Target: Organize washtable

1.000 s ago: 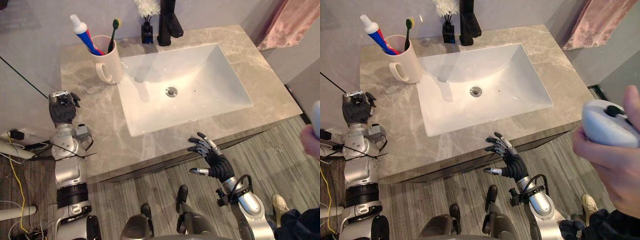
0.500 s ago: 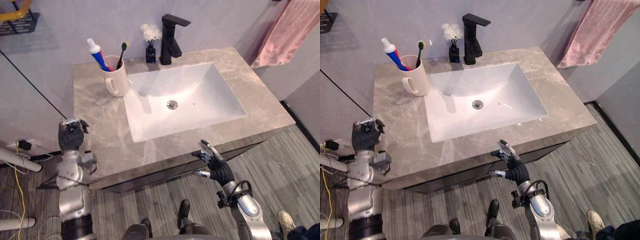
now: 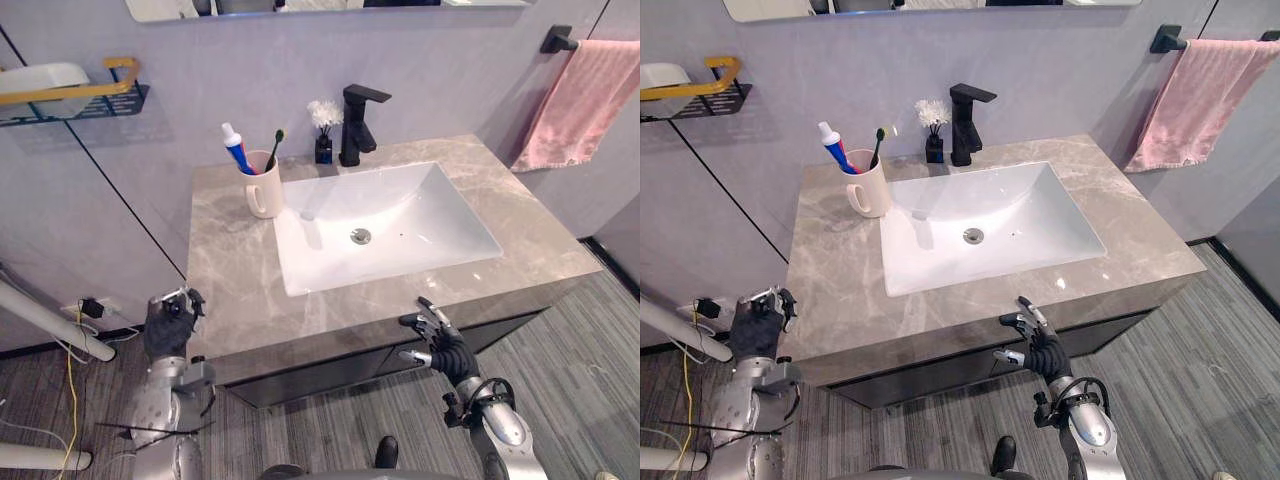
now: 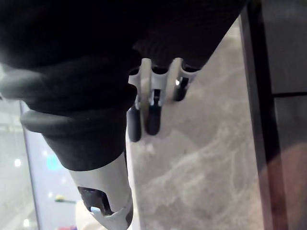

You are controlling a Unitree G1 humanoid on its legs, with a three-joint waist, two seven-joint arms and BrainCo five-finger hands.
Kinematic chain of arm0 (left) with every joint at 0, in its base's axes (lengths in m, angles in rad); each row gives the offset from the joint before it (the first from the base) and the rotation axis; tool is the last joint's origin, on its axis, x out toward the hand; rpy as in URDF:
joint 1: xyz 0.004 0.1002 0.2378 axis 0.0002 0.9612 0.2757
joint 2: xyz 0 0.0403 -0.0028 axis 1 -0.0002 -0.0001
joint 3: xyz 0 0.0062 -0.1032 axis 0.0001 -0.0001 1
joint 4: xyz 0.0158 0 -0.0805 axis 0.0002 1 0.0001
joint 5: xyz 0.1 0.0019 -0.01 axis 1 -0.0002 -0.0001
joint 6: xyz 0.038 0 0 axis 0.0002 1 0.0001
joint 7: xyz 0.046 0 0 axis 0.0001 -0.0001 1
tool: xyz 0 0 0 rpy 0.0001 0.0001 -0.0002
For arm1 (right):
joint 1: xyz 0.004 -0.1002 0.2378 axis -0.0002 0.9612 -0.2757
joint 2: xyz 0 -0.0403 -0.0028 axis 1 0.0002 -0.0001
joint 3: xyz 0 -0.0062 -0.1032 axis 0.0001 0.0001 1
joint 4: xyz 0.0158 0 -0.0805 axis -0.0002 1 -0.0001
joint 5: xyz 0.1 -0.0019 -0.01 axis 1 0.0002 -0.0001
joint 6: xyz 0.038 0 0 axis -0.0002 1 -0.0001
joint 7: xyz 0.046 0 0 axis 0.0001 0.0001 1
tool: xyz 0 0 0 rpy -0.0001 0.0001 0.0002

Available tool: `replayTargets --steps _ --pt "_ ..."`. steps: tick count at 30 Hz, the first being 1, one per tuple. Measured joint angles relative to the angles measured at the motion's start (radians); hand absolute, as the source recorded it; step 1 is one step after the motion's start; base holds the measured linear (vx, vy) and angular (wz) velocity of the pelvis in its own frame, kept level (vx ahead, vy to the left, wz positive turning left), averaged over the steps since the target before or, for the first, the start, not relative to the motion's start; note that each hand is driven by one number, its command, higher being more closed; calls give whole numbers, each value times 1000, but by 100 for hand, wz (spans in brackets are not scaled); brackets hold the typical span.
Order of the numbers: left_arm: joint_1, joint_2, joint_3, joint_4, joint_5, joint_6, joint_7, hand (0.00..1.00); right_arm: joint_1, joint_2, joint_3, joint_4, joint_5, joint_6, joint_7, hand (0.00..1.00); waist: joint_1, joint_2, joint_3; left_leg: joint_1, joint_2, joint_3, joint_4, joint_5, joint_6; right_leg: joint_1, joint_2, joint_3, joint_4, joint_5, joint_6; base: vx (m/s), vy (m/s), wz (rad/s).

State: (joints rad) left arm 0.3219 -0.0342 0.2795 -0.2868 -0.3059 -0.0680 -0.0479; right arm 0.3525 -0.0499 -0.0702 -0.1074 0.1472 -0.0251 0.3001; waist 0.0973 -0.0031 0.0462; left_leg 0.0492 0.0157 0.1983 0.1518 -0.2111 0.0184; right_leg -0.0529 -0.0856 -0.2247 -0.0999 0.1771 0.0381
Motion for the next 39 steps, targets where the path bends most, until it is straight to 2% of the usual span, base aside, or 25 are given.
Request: replayTargets --steps 3,5,7,9,10,12,14,15,17,18,20,22,23,24,25,27,30,31,33,34,35,36,37,38,39 --pt "77 -44 4 29 -21 -16 -20 100 24 39 -119 21 0 -10 -26 0 -1 16 -8 20 0 1 -4 0 0 20 0 0 0 -3 0 0 0 0" --pt "112 -59 56 77 -28 -41 -29 100 38 59 -221 64 3 -15 -50 0 -1 20 -14 36 1 0 -15 0 0 39 0 -7 0 -14 1 -36 0 2" --pt "111 -65 166 190 -30 -60 -24 100 50 76 -338 128 17 -20 -88 0 -3 24 -19 48 1 -4 -19 0 -1 52 0 -17 -2 -26 5 -4 -5 5" --pt "111 -71 322 406 -46 -66 18 100 55 93 -496 267 73 -42 -149 0 -9 31 -29 70 1 -5 -33 0 -1 68 1 -19 -3 -28 3 0 0 0" --pt "115 -74 350 455 -59 -66 32 0 59 96 -528 306 93 -43 -170 0 -9 32 -34 71 2 -6 -33 0 -1 70 1 -20 -3 -29 4 26 18 4" --pt "133 -83 410 641 -81 -73 58 0 83 101 -601 453 162 -48 -227 0 -15 33 -39 78 1 -15 -39 2 -3 79 -2 -31 -5 -30 7 29 16 13" --pt "139 -86 421 800 -85 -72 59 0 108 112 -598 544 170 -47 -240 0 -29 33 -39 96 1 -29 -50 3 -6 98 -3 -48 -5 -35 12 21 10 21" --pt "136 -85 419 900 -102 -71 54 0 121 127 -593 594 169 -47 -238 0 -30 42 -33 105 1 -32 -55 0 -13 101 -2 -49 -5 -38 13 3 6 12" --pt "127 -81 415 1039 -117 -71 49 0 120 137 -586 690 145 -48 -236 0 -32 35 -36 108 1 -32 -65 3 -19 101 -1 -49 -5 -46 16 0 0 0" --pt "116 -77 410 1125 -115 -72 51 0 114 137 -586 778 95 -56 -237 0 -32 30 -35 108 2 -32 -71 7 -24 101 0 -49 -5 -46 16 0 0 0" --pt "109 -75 407 1180 -114 -72 56 0 106 128 -587 861 56 -61 -237 0 -32 28 -35 109 2 -33 -75 8 -27 101 0 -51 -5 -46 17 0 0 0" --pt "98 -71 399 1251 -68 -70 75 0 74 102 -596 1016 17 -61 -239 0 -33 30 -33 119 3 -33 -84 11 -30 104 2 -49 -5 -47 18 0 0 0" --pt "83 -68 398 1285 3 -61 79 0 54 92 -598 1086 13 -58 -239 0 -33 30 -32 121 3 -33 -86 11 -30 103 3 -49 -5 -49 18 0 0 0" --pt "73 -66 394 1302 33 -57 79 0 43 88 -598 1116 8 -56 -238 0 -34 30 -31 121 3 -33 -87 11 -31 102 3 -48 -5 -49 18 7 10 -3" --pt "56 -62 382 1328 142 -32 79 0 26 86 -595 1146 8 -43 -232 0 -35 29 -28 121 3 -31 -89 11 -31 99 4 -44 -4 -49 18 3 8 -5" --pt "24 -47 361 1340 230 -14 72 0 -1 86 -573 1157 7 -33 -228 0 -42 30 -19 121 4 -14 -92 11 -31 88 9 -18 -4 -48 18 -1 14 -28" --pt "-20 -1 253 1350 338 0 63 0 -66 56 -493 1153 10 -30 -212 0 -55 24 17 83 4 85 -76 13 -25 8 24 77 7 -14 11 -31 15 -83" --pt "-30 13 219 1355 356 1 54 0 -86 53 -477 1150 11 -31 -212 0 -55 15 27 74 3 119 -72 14 -24 -19 33 107 20 -6 6 -72 5 -155" --pt "-92 62 123 1358 395 18 47 0 -132 53 -437 1136 12 -32 -216 0 -59 -11 89 21 2 257 -48 2 -7 -121 48 212 43 12 27 -111 -1 -149" --pt "-107 66 116 1356 398 18 48 0 -140 49 -432 1134 14 -28 -217 0 -56 -4 96 12 9 293 -48 1 -1 -144 48 190 56 -9 16 -116 -14 -134" --pt "-135 61 106 1356 399 20 49 0 -162 31 -428 1141 20 -18 -220 0 -56 16 120 2 39 354 -48 0 1 -229 31 73 230 -112 -36 -70 -9 -111" --pt "-147 59 97 1356 398 21 49 0 -167 24 -426 1140 23 -17 -227 0 -58 26 129 4 51 372 -49 0 0 -264 9 -7 366 -171 -70 50 2 -118" --pt "-156 66 74 1352 398 22 48 0 -161 22 -422 1143 21 -18 -237 0 -77 28 135 37 56 400 -55 4 -4 -272 -49 -119 568 -247 -75 122 9 -82" --pt "-156 73 71 1348 396 21 48 0 -150 24 -422 1146 19 -17 -237 0 -85 26 135 56 50 432 -47 4 -5 -239 -86 -164 631 -282 -78 203 -52 -113" --pt "-159 83 73 1339 393 21 48 0 -150 31 -415 1150 17 -16 -241 0 -81 -16 121 71 38 486 -10 2 -4 -222 -118 -196 633 -314 -86 123 -76 -110"
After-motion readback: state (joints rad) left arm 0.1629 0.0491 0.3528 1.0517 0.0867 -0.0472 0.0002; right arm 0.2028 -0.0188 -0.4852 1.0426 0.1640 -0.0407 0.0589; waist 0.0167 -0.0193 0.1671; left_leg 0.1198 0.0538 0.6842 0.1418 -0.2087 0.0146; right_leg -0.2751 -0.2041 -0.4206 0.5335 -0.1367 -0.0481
